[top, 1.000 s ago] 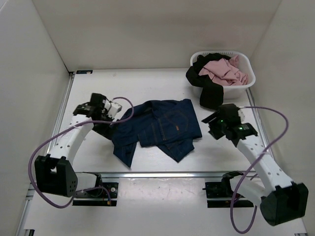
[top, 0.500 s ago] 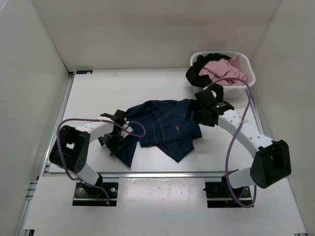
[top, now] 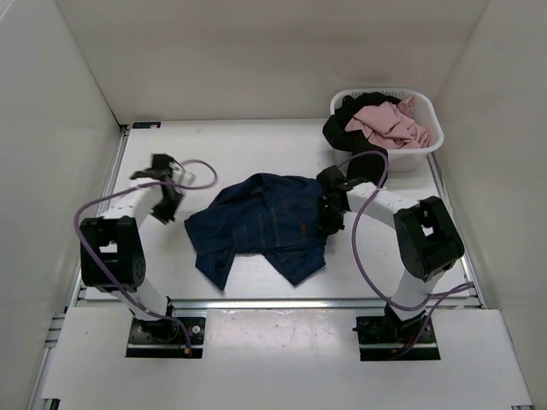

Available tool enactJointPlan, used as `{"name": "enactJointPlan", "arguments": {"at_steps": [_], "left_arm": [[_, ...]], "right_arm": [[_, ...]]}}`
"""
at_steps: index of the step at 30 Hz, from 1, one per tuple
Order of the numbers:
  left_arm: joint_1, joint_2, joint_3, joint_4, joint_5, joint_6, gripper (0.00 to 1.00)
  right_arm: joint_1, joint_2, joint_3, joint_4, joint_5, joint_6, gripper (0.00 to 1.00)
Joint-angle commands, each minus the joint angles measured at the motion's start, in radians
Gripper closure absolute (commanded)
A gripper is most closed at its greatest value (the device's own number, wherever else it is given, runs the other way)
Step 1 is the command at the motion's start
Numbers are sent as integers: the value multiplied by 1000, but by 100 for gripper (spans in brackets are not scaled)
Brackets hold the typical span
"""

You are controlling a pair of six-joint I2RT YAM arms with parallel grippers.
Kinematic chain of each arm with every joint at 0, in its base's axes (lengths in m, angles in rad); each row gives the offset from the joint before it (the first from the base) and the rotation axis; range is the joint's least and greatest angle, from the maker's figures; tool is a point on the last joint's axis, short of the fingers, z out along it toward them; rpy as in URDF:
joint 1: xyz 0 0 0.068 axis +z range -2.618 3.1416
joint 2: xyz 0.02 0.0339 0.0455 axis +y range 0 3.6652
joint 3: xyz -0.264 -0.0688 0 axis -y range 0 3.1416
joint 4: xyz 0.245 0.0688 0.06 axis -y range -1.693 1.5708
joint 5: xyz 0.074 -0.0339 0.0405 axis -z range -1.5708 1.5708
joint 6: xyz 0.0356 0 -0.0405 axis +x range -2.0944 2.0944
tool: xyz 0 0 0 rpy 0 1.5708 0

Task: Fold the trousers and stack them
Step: Flatten the trousers out

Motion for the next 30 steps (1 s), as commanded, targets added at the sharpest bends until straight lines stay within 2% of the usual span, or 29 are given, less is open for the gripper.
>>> {"name": "enactJointPlan", "arguments": {"at_steps": [1,3,4,5,6,7,9,10,11,13,16,19,23,25,27,30], "left_arm": [[157,1,128,37,7,49,86],[182,1,156,-1,29,81,86],[182,-18,156,-58,75,92,82],[168,-31,156,-82,96,92,72],[154,-51,139,-101,112,92,61],[112,-100,115,-113,133,92,35],[72,-154,26,-124,159,78,15],[59,-179,-2,-124,208,59,10],[59,-217,-45,-136,239,49,0],[59,-240,-77,-150,290,31,0],[59,-249,-111,-175,400,18,0],[59,-240,-123,-175,400,28,0],[154,-176,-134,-112,361,37,0],[223,-93,-105,-121,347,-4,0],[283,-38,-87,-144,397,-14,0],[295,-27,-77,-144,420,-34,0]], "right_arm": [[145,-22,-56,3,-117,1,99],[200,-76,-78,-7,-126,21,99],[245,-93,-78,-39,-111,31,95],[260,-120,-78,-63,-93,32,51],[271,-134,-64,-95,-65,32,31],[283,-146,-44,-135,-15,18,23],[322,-183,12,-241,177,-4,11],[340,-193,87,-264,246,-39,8],[397,-193,130,-280,316,-66,7],[504,-182,212,-269,413,-193,6],[619,-25,359,-195,420,-341,7],[710,111,521,-177,456,-424,8],[768,292,634,-73,470,-534,8],[768,333,661,-35,479,-534,8],[768,384,671,10,479,-534,9],[768,425,701,19,481,-509,11]]}}
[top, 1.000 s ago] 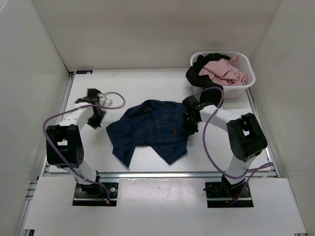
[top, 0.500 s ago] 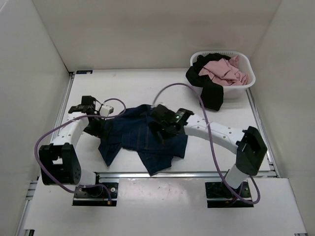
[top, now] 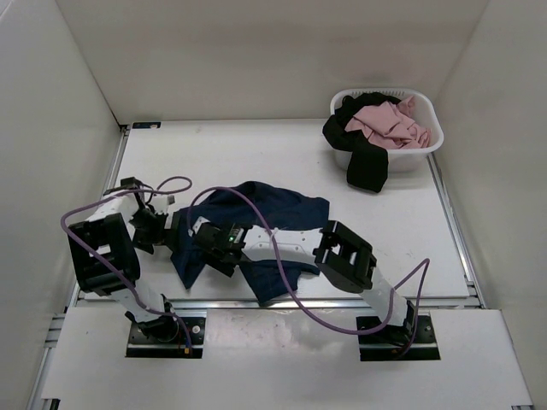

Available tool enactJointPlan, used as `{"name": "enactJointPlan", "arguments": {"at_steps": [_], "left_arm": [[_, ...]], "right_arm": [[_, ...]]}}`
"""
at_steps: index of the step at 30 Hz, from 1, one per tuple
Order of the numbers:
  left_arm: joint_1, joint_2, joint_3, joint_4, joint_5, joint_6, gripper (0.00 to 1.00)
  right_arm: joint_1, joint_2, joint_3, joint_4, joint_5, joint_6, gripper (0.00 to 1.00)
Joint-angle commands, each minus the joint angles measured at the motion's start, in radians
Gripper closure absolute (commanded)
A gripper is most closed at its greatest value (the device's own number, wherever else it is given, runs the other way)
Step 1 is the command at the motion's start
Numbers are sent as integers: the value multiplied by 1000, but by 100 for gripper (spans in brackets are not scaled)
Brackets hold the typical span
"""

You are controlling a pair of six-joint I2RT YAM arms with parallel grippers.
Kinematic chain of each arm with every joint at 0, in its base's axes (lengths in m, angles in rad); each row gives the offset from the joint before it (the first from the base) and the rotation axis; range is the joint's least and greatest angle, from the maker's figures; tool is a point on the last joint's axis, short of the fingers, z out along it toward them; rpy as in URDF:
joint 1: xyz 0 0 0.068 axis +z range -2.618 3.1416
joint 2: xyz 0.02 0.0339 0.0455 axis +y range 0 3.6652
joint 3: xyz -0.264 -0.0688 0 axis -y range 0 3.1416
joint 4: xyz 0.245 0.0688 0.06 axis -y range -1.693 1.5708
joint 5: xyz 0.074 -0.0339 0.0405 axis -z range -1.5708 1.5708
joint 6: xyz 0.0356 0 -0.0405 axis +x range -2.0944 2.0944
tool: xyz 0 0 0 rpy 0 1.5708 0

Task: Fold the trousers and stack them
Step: Flatten the trousers out

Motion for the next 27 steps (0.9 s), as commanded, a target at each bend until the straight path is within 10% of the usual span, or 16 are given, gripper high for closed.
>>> {"name": "enactJointPlan", "arguments": {"at_steps": [1,4,9,12,27], "left_arm": [[14,-18,35,-7,60,-27,0],[14,-18,44,-7,60,-36,0],[14,-39,44,-18,40,-36,0],[5,-67,32,-18,11,-46,0],[-230,-188,41,-27,-59,-23,0]], "right_arm": [[-12,26,87,53,62,-9,11],[-12,66,87,53,88,0,15],[-12,94,131,11,116,50,81],[-12,31,131,23,116,60,100],[-305,-723,-248,88,63,475,100]]}}
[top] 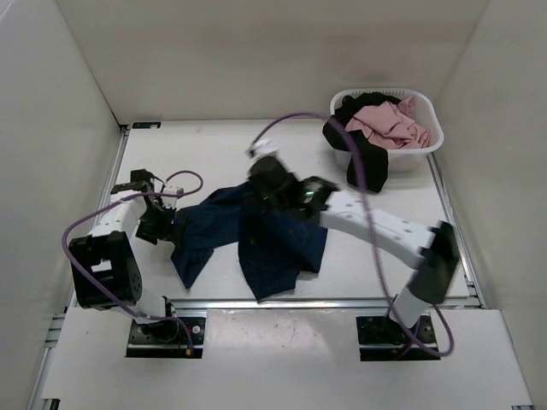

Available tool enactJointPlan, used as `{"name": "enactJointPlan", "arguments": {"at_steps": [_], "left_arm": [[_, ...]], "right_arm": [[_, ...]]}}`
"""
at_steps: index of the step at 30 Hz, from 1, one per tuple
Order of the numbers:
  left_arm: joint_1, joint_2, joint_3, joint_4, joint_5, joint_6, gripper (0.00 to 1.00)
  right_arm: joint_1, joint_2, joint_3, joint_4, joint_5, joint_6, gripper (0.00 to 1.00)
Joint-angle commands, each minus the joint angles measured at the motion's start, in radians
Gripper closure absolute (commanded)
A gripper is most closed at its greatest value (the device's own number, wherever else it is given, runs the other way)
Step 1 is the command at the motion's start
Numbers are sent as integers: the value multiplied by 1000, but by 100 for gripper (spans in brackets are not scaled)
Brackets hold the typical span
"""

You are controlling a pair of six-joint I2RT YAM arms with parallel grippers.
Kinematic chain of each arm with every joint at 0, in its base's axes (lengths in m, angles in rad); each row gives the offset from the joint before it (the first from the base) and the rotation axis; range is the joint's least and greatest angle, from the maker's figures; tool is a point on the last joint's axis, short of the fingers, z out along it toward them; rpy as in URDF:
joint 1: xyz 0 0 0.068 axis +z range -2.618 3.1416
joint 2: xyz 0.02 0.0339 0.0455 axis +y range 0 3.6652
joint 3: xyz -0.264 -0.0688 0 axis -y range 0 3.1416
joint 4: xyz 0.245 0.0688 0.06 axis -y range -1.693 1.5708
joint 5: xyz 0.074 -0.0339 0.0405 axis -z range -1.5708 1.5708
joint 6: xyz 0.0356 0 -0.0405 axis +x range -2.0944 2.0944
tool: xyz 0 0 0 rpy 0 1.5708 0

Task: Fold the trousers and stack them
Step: Flatten the trousers out

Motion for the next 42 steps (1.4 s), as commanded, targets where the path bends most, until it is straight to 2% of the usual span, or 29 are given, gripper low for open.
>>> {"name": "enactJointPlan", "arguments": {"at_steps": [1,2,3,4,6,10,13,15,17,18,19,23,24,28,31,34,38,40,41,42], "left_arm": [[-171,-87,24,-11,-41,16,0],[-225,-87,10,-11,-82,2,0],[-319,-87,0,-11,-138,-20,0],[-363,-74,-31,4,-155,-20,0],[-467,-46,-75,66,-222,-29,0],[-552,53,-186,182,-398,2,0],[-552,169,-197,231,-430,12,2],[-552,215,-188,231,-401,12,19],[-552,227,-178,231,-400,12,48],[-552,227,-178,231,-416,2,86],[-552,227,-178,231,-442,2,86],[-519,91,-198,240,-630,58,86],[-455,2,-168,240,-665,84,86],[-269,-170,-56,240,-695,225,86],[-164,-224,-28,240,-713,325,86],[-123,-235,-60,240,-724,380,86],[-90,-235,-184,240,-755,413,86],[-90,-235,-224,199,-755,427,72],[-90,-247,-240,126,-686,427,16],[-90,-261,-240,78,-652,427,6]], "right_arm": [[-105,-230,-130,-19,55,222,100],[-181,-334,-166,-39,71,262,100],[-221,-384,-206,-60,80,323,100],[-293,-430,-289,-96,80,340,100],[-355,-545,-367,-129,97,380,100],[-468,-656,-501,-208,88,426,100],[-539,-737,-588,-265,108,466,100],[-571,-797,-642,-281,120,484,100],[-581,-820,-653,-310,138,514,100],[-581,-830,-653,-358,155,527,100],[-581,-831,-653,-375,169,537,100],[-581,-850,-596,-479,192,627,100],[-581,-863,-578,-505,204,649,100],[-581,-919,-518,-637,230,735,100],[-581,-950,-530,-752,298,803,100],[-581,-950,-608,-769,342,824,100],[-581,-811,-644,-771,443,796,100],[-590,-715,-644,-753,508,766,99],[-648,-661,-656,-657,485,695,61],[-669,-616,-656,-607,452,639,45]]}}
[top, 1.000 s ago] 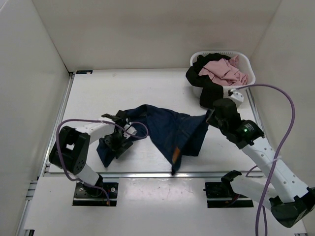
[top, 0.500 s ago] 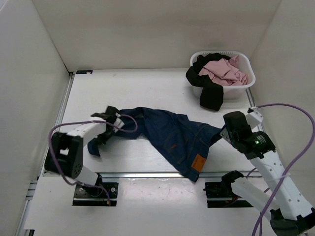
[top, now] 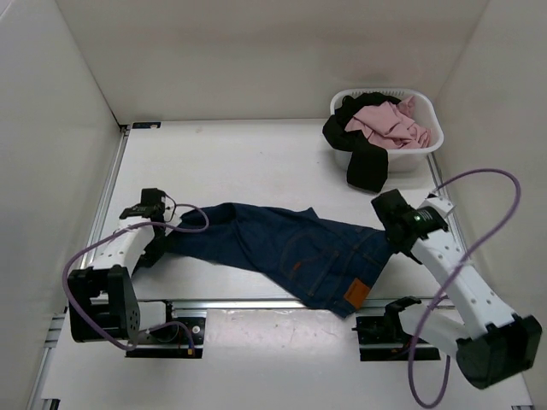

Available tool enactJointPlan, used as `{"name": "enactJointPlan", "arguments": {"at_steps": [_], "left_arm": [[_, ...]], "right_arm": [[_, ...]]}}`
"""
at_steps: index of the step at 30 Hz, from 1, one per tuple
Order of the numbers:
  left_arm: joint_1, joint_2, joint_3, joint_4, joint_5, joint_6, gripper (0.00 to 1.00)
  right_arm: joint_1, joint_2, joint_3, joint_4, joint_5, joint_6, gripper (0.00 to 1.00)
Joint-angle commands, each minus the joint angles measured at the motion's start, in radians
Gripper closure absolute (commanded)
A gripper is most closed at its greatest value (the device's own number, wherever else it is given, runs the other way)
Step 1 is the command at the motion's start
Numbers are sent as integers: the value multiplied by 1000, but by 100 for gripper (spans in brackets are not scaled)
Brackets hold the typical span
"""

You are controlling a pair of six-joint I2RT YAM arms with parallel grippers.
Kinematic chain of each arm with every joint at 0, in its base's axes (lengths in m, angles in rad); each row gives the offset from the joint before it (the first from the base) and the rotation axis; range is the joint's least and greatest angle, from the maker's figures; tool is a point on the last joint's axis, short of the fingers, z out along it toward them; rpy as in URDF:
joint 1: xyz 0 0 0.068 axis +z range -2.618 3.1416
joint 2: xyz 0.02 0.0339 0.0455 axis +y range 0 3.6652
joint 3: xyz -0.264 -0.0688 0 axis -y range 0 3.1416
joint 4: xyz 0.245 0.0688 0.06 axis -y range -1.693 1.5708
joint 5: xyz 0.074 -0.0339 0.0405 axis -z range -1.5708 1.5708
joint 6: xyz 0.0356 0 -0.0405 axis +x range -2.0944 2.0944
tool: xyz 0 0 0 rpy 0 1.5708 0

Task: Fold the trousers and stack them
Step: Flatten the trousers out

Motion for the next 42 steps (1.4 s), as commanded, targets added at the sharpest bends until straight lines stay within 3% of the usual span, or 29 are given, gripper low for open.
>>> {"name": "enactJointPlan", "arguments": {"at_steps": [1,3,6,9,12,15,18,19,21,22,26,30,34,35,42], "left_arm": [[7,-55,12,-204,118,30,0],[7,-84,92,-286,184,30,0],[25,-95,265,-387,304,19,0],[25,-46,382,-365,355,-30,0],[11,63,401,-300,344,-111,0],[-30,187,410,-233,374,-185,0],[-88,269,433,-188,465,-234,0],[-105,281,433,-170,465,-245,0],[-137,303,421,-110,465,-265,0],[-192,335,410,-63,474,-289,0],[-237,361,388,-13,474,-300,0],[-256,418,379,8,453,-325,35],[-265,459,379,8,464,-343,82],[-265,473,379,8,433,-354,86],[-254,419,321,57,338,-336,86]], "right_arm": [[-80,92,-13,145,-32,-227,28],[-143,170,28,190,-107,-294,10],[-143,200,112,190,-119,-386,10],[-117,156,152,235,-157,-493,10],[-58,122,137,346,-402,-645,14],[91,157,56,390,-528,-684,17],[315,212,-18,446,-622,-652,17],[437,223,-33,490,-622,-626,16],[553,261,-58,531,-608,-558,14],[729,365,-35,485,-509,-487,14],[824,468,2,426,-450,-432,14],[874,519,-28,490,-465,-396,14],[860,571,-61,481,-427,-333,14],[849,583,-61,464,-410,-313,16],[788,659,-105,498,-366,-251,38]]}}
